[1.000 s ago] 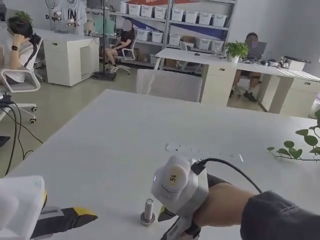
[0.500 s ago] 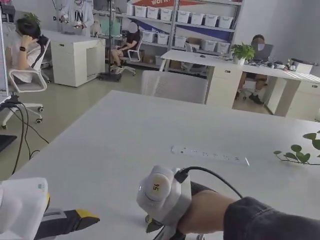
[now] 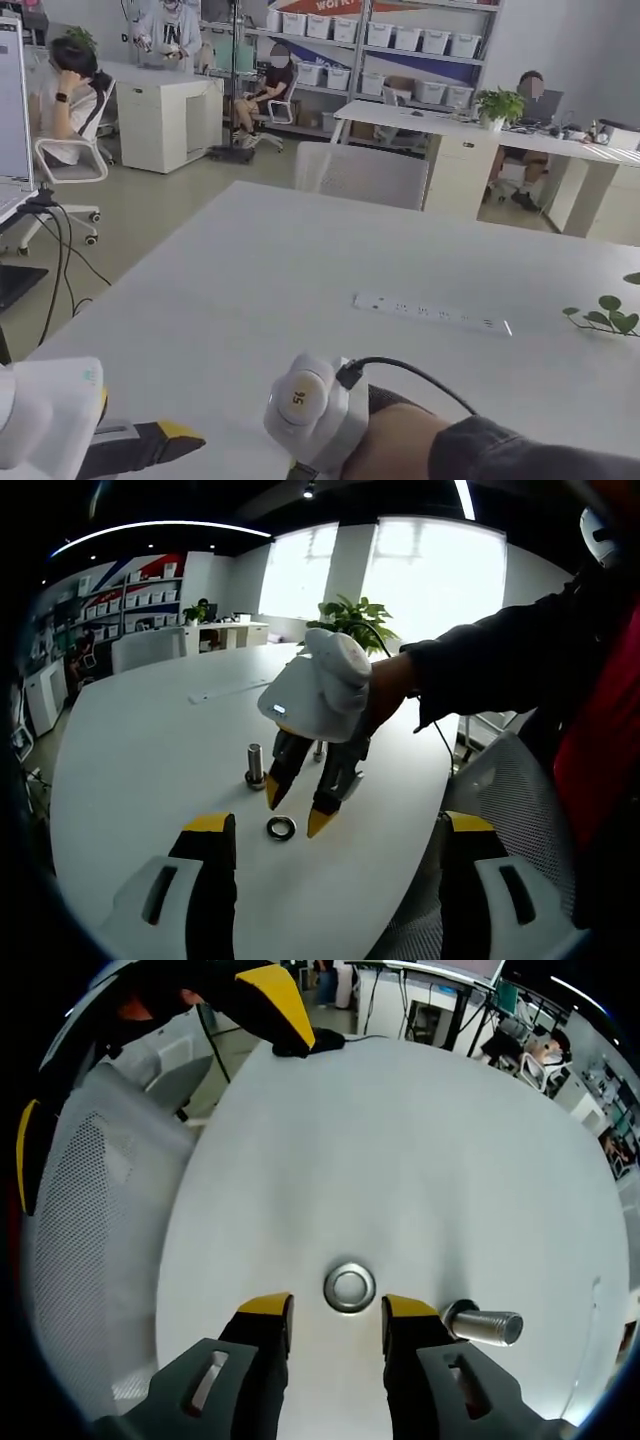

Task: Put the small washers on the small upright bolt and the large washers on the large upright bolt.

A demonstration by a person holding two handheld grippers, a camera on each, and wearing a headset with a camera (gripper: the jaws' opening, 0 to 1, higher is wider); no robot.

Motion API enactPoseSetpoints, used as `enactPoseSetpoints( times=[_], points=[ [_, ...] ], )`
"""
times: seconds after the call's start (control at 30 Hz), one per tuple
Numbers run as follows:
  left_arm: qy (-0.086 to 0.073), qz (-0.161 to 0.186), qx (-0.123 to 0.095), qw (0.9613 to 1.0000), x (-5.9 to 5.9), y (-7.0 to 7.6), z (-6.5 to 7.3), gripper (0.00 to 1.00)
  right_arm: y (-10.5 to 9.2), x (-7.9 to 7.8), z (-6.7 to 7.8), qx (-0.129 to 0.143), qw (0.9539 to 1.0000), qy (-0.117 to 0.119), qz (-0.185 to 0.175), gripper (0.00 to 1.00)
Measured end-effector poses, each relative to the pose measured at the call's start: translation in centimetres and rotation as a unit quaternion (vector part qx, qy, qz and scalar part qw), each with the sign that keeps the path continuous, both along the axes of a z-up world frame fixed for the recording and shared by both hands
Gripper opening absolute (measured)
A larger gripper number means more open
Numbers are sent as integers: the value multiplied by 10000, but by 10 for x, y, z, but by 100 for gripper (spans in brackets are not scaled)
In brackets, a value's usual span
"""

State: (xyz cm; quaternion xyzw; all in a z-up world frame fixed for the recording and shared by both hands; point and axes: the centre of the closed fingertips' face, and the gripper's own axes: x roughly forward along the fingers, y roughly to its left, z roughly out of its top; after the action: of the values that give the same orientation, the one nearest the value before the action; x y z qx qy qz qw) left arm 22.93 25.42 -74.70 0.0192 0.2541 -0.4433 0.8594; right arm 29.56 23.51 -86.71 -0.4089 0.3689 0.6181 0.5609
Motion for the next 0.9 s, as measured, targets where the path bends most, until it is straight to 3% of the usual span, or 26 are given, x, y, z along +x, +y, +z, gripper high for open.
enactPoseSetpoints(
  times=[0.6, 0.9],
  points=[
    [27, 106, -37, 9999, -1, 7, -3, 84, 6, 1, -12, -106, 9999, -57, 89, 36],
    [39, 125, -54, 9999, 0, 8, -5, 84, 6, 4, -12, -109, 9999, -32, 64, 32]
  ],
)
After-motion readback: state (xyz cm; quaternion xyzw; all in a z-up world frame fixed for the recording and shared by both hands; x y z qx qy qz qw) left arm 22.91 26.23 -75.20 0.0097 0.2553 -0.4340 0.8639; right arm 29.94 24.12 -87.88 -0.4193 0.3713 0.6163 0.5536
